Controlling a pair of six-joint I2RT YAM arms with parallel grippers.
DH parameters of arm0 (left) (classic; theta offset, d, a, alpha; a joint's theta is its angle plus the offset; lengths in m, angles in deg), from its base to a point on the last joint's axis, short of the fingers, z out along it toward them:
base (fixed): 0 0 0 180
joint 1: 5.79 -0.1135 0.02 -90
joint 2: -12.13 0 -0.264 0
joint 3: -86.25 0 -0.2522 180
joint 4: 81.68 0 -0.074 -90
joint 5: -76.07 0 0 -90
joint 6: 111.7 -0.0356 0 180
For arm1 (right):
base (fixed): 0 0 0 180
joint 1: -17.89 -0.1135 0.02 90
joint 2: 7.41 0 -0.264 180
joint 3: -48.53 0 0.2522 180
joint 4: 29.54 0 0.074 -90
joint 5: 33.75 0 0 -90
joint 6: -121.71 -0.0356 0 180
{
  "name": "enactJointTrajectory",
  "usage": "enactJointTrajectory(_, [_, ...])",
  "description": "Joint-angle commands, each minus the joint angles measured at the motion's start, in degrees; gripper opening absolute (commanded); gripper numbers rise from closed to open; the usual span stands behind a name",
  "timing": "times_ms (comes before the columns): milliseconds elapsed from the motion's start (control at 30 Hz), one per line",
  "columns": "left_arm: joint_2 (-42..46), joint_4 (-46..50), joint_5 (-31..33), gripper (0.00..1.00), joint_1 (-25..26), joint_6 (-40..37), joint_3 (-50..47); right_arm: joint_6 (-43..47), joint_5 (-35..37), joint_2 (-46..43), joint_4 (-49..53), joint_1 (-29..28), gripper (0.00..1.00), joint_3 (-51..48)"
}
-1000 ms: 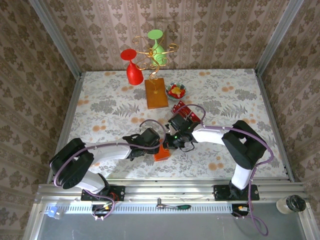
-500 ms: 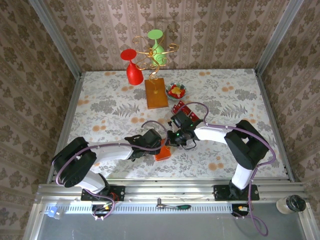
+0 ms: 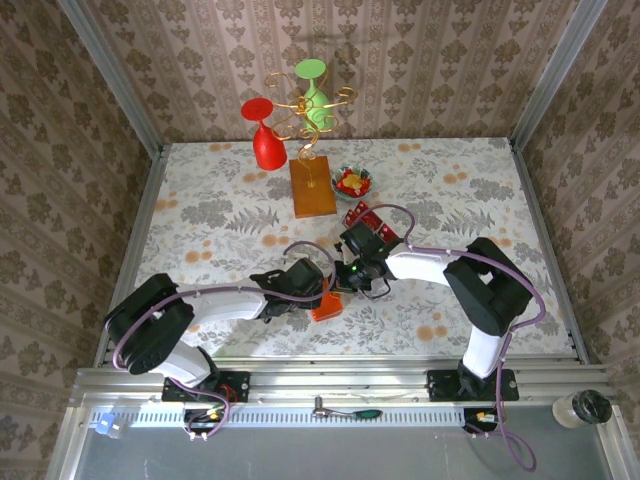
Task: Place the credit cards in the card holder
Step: Close the button on the card holder.
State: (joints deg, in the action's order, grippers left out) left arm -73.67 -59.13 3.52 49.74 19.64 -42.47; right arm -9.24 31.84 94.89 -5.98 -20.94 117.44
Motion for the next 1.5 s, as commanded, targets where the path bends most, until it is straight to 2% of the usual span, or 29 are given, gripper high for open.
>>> enactJointTrajectory(0, [-2.4,2.6,-1.0,0.79,0.8,-0.2,-0.6,-0.4,0.9,2.0,-1.1,-0.2,0.00,-2.5])
enactJointTrajectory(267, [-2.5,2.6,-1.1,0.79,0.8,0.0,-0.6,-0.1,3.1,-0.6,-2.7,-0.6,0.00,-7.0])
enactJointTrajectory(633, [-2.6,2.4,-0.9,0.79,0.8,0.4,-1.2,1.7,11.3,-3.2,-9.1,-3.7,0.00,-15.0])
enactJointTrajectory(1000, [-3.5,1.8,-1.0,0.79,0.8,0.9,-1.7,1.0,20.5,-6.6,-21.4,-8.3,0.00,-26.1])
enactJointTrajectory(1467, [-3.9,1.5,-0.8,0.79,0.8,1.2,-2.4,4.3,29.7,-7.0,-23.7,-14.9,0.00,-30.1])
